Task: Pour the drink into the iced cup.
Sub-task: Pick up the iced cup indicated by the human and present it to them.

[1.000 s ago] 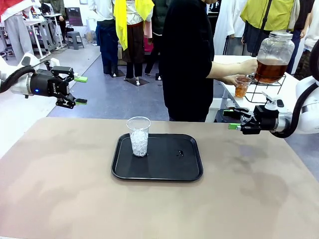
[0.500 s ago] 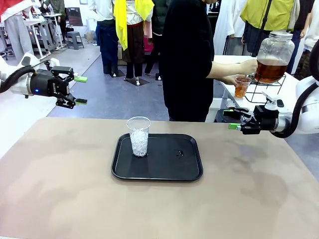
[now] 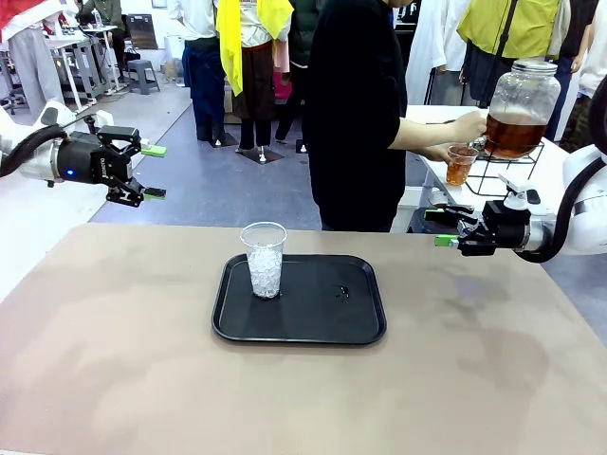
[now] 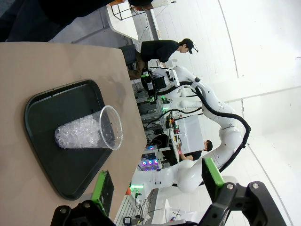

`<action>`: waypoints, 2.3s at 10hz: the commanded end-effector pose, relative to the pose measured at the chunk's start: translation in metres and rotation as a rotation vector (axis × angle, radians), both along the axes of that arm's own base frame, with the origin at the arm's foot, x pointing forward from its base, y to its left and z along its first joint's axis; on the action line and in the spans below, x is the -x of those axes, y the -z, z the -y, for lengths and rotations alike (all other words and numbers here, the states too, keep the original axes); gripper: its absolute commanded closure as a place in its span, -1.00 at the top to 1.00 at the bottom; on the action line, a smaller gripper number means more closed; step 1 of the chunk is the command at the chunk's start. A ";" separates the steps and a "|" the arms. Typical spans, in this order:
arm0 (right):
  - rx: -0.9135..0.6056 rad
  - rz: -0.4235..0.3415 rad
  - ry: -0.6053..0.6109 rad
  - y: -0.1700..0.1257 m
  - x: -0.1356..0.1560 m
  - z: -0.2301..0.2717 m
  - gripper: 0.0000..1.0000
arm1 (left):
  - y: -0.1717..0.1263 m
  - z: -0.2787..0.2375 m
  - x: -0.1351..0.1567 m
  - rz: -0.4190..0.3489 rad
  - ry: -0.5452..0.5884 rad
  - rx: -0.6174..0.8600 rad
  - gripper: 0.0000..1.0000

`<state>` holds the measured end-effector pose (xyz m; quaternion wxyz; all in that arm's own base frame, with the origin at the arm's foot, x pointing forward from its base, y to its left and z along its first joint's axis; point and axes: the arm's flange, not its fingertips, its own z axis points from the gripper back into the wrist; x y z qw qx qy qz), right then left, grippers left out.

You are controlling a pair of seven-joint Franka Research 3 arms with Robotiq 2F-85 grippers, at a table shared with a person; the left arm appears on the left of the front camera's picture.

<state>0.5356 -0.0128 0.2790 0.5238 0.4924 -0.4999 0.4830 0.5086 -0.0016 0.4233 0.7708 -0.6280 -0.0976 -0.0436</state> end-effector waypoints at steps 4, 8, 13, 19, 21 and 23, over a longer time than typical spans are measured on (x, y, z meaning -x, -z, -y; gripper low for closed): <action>0.002 0.003 0.000 -0.003 -0.002 0.001 1.00 | -0.001 0.000 0.002 0.001 -0.004 -0.002 1.00; 0.002 0.003 0.000 -0.003 -0.002 0.001 1.00 | -0.001 0.000 0.002 0.001 -0.004 -0.002 1.00; 0.002 0.003 0.000 -0.003 -0.002 0.001 1.00 | -0.001 0.000 0.002 0.001 -0.004 -0.002 1.00; 0.002 0.003 0.000 -0.003 -0.002 0.001 1.00 | -0.001 0.000 0.002 0.001 -0.004 -0.002 1.00; 0.002 0.003 0.000 -0.003 -0.002 0.001 1.00 | -0.001 0.000 0.002 0.001 -0.004 -0.002 1.00; 0.002 0.003 0.000 -0.003 -0.002 0.001 1.00 | -0.001 0.000 0.002 0.001 -0.004 -0.002 1.00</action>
